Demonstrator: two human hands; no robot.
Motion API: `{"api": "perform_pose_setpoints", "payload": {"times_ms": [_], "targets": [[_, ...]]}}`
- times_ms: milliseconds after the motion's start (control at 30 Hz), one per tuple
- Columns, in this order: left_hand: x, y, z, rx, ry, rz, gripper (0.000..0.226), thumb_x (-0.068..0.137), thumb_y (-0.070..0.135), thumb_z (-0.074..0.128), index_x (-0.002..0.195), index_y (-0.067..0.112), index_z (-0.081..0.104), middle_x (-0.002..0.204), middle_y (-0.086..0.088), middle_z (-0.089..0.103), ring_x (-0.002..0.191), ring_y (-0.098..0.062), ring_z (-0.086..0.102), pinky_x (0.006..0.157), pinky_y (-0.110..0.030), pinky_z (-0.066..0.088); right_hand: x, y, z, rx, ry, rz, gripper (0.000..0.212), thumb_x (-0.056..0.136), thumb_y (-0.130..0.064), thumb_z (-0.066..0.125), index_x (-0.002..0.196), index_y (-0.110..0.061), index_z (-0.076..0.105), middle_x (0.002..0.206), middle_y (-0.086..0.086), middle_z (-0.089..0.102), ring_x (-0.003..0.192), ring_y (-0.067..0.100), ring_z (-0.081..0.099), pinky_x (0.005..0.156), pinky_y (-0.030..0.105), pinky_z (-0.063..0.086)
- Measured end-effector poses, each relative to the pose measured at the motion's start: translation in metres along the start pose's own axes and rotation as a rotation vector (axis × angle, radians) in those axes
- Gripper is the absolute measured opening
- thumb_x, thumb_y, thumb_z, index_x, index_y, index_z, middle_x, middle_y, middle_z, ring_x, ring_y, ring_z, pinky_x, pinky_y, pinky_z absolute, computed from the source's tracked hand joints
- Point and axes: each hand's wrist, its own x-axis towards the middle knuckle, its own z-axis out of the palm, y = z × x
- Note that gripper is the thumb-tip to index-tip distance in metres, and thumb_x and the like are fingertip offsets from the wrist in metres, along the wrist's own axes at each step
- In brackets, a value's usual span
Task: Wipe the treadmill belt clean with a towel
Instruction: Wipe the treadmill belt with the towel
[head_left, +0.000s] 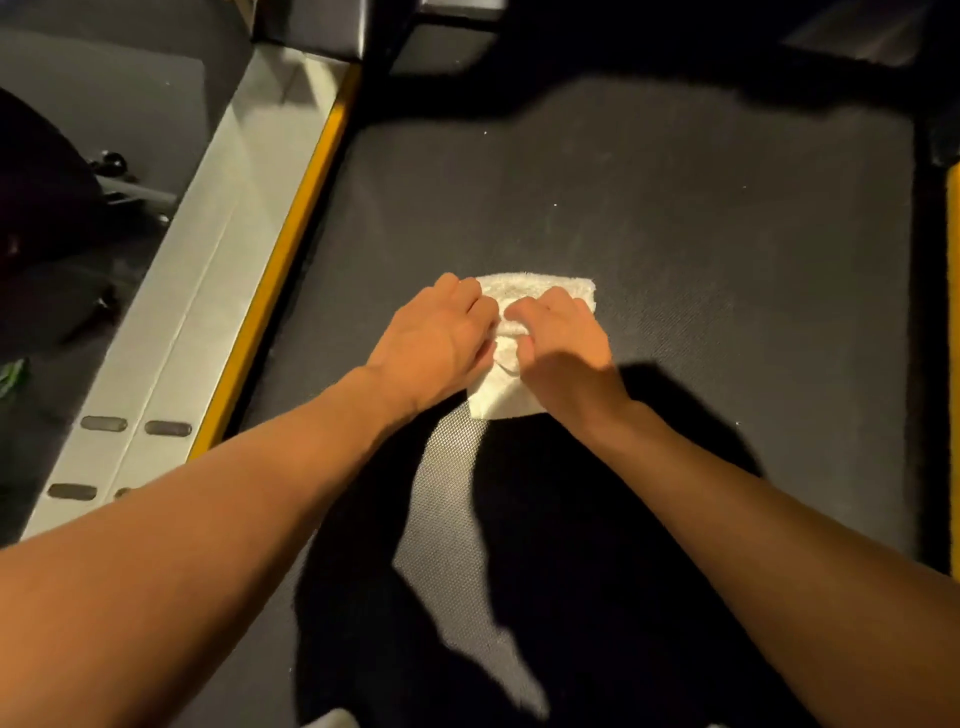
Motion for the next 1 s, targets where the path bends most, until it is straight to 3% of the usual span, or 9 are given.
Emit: {"api": "perform_pose_setpoints", "payload": {"times_ms": [100, 200, 367, 433, 500, 600, 700, 833, 1000], "targets": [[0.009, -0.007, 0.000, -0.034, -0.002, -0.138, 0.030, 0.092, 0.029, 0.043, 0.098, 0.006, 0.060, 0.094, -0.010, 0.056, 0.088, -0.029, 0.048, 0.074, -0.042, 0.046, 0.027, -0.004, -0.003, -0.037, -0.017, -0.035, 0.035, 0.093, -0.007, 0.043, 0.124, -0.018, 0.055, 0.118, 0.008, 0.048, 0.110, 0.027, 0.044, 0.080, 0.035, 0.040], [0.028, -0.007, 0.008, -0.053, 0.025, -0.244, 0.027, 0.088, 0.025, 0.055, 0.106, 0.005, 0.057, 0.104, -0.012, 0.054, 0.099, -0.031, 0.046, 0.079, -0.040, 0.041, 0.040, -0.009, -0.006, -0.064, 0.020, -0.048, 0.031, 0.094, -0.010, 0.043, 0.121, -0.018, 0.055, 0.115, 0.006, 0.049, 0.106, 0.026, 0.045, 0.075, 0.033, 0.035], [0.002, 0.014, 0.021, -0.050, 0.104, -0.124, 0.012, 0.078, 0.010, 0.064, 0.087, 0.003, 0.060, 0.080, -0.014, 0.056, 0.073, -0.033, 0.050, 0.058, -0.039, 0.042, 0.009, 0.005, -0.003, -0.080, -0.016, -0.060, 0.032, 0.093, -0.011, 0.044, 0.120, -0.019, 0.058, 0.111, 0.007, 0.050, 0.103, 0.027, 0.046, 0.078, 0.038, 0.043], [-0.001, 0.013, 0.017, -0.060, 0.089, -0.142, 0.017, 0.083, 0.013, 0.060, 0.096, 0.002, 0.061, 0.085, -0.015, 0.056, 0.077, -0.034, 0.050, 0.061, -0.040, 0.042, 0.017, 0.003, -0.006, -0.106, -0.013, -0.057, 0.031, 0.092, -0.010, 0.045, 0.117, -0.019, 0.059, 0.111, 0.007, 0.049, 0.105, 0.029, 0.047, 0.078, 0.037, 0.043], [0.015, 0.007, 0.008, -0.084, 0.004, -0.228, 0.026, 0.090, 0.018, 0.051, 0.110, 0.003, 0.057, 0.101, -0.017, 0.055, 0.093, -0.035, 0.049, 0.074, -0.043, 0.042, 0.036, -0.001, -0.004, -0.127, 0.013, -0.066, 0.027, 0.090, -0.009, 0.045, 0.111, -0.019, 0.060, 0.103, 0.004, 0.045, 0.104, 0.029, 0.048, 0.072, 0.035, 0.038], [0.036, -0.002, 0.000, -0.033, -0.033, -0.274, 0.028, 0.091, 0.020, 0.047, 0.113, 0.003, 0.055, 0.111, -0.017, 0.054, 0.103, -0.034, 0.047, 0.085, -0.043, 0.041, 0.048, -0.007, -0.002, -0.114, 0.054, -0.039, 0.025, 0.091, -0.010, 0.045, 0.108, -0.019, 0.061, 0.099, 0.002, 0.046, 0.098, 0.028, 0.051, 0.068, 0.033, 0.037], [0.020, 0.004, 0.006, -0.039, -0.008, -0.176, 0.026, 0.090, 0.024, 0.048, 0.105, 0.005, 0.056, 0.105, -0.013, 0.055, 0.096, -0.030, 0.048, 0.080, -0.039, 0.039, 0.023, -0.004, 0.003, -0.146, 0.009, -0.063, 0.026, 0.093, -0.010, 0.045, 0.114, -0.015, 0.058, 0.106, 0.007, 0.050, 0.099, 0.029, 0.051, 0.069, 0.033, 0.039], [-0.010, -0.015, 0.009, -0.039, 0.024, -0.056, 0.021, 0.085, 0.023, 0.054, 0.095, 0.006, 0.058, 0.093, -0.014, 0.056, 0.086, -0.033, 0.050, 0.073, -0.043, 0.041, 0.008, -0.012, -0.003, -0.101, -0.067, -0.142, 0.034, 0.096, -0.016, 0.047, 0.128, -0.016, 0.056, 0.119, 0.010, 0.051, 0.110, 0.030, 0.047, 0.087, 0.039, 0.042], [-0.014, -0.053, 0.005, -0.041, 0.042, -0.301, 0.023, 0.090, 0.024, 0.052, 0.100, 0.005, 0.059, 0.100, -0.015, 0.057, 0.093, -0.031, 0.049, 0.078, -0.042, 0.043, 0.040, -0.062, 0.014, -0.210, -0.078, -0.206, 0.026, 0.093, -0.014, 0.049, 0.118, -0.011, 0.055, 0.119, 0.010, 0.046, 0.107, 0.030, 0.044, 0.078, 0.039, 0.043]]}}
